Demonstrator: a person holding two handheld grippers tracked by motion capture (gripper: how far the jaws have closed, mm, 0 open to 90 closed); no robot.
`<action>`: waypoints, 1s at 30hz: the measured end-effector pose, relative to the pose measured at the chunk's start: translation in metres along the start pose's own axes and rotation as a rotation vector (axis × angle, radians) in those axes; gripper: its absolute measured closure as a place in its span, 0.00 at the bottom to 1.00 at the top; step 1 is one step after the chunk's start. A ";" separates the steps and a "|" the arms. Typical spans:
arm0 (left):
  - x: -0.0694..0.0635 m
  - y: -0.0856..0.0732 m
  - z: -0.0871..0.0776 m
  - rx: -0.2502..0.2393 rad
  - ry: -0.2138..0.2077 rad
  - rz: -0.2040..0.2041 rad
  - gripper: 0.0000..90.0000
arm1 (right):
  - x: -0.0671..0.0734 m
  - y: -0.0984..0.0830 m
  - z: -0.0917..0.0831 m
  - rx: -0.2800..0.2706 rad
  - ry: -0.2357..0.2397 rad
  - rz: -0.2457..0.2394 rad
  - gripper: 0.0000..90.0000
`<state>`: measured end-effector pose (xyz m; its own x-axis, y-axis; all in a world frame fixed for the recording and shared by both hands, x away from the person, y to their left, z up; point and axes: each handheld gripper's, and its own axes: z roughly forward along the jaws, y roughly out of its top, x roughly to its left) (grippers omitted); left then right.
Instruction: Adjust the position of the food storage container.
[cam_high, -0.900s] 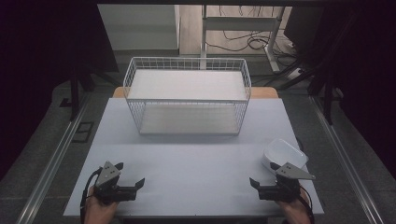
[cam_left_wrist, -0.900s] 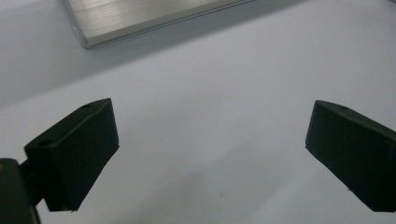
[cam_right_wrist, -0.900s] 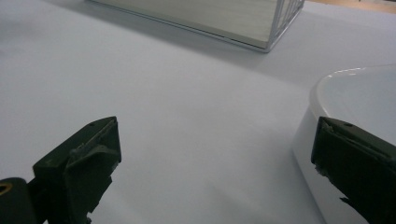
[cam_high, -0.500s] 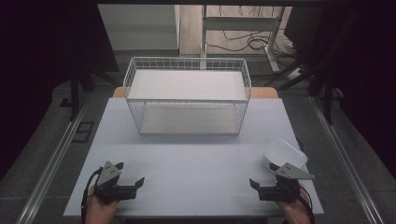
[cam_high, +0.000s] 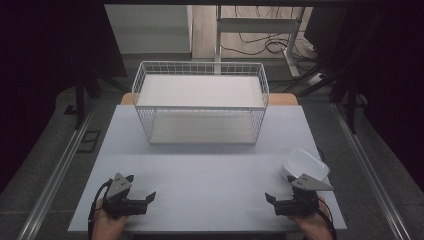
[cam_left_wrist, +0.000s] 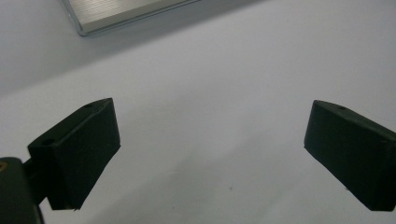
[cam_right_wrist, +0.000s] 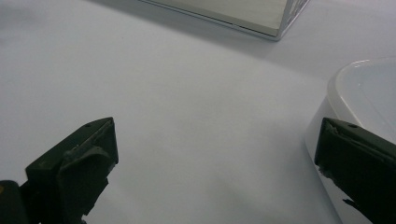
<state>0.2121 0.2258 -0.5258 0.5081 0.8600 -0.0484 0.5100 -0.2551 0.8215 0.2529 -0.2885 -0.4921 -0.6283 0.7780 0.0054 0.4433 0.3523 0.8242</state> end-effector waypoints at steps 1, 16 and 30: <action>0.000 0.000 0.001 0.002 -0.004 0.000 0.03 | -0.001 0.002 -0.003 0.000 -0.012 0.002 0.00; -0.001 0.000 0.002 0.015 -0.015 0.008 0.03 | -0.035 0.015 -0.021 0.009 -0.105 0.041 0.82; -0.001 -0.001 0.003 0.024 -0.025 0.000 0.03 | -0.085 0.013 -0.034 -0.016 -0.221 0.144 0.99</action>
<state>0.2134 0.2242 -0.5285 0.5253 0.8486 -0.0625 0.5260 -0.2661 0.8077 0.2899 -0.3681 -0.4625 -0.4036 0.9149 0.0011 0.5067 0.2225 0.8329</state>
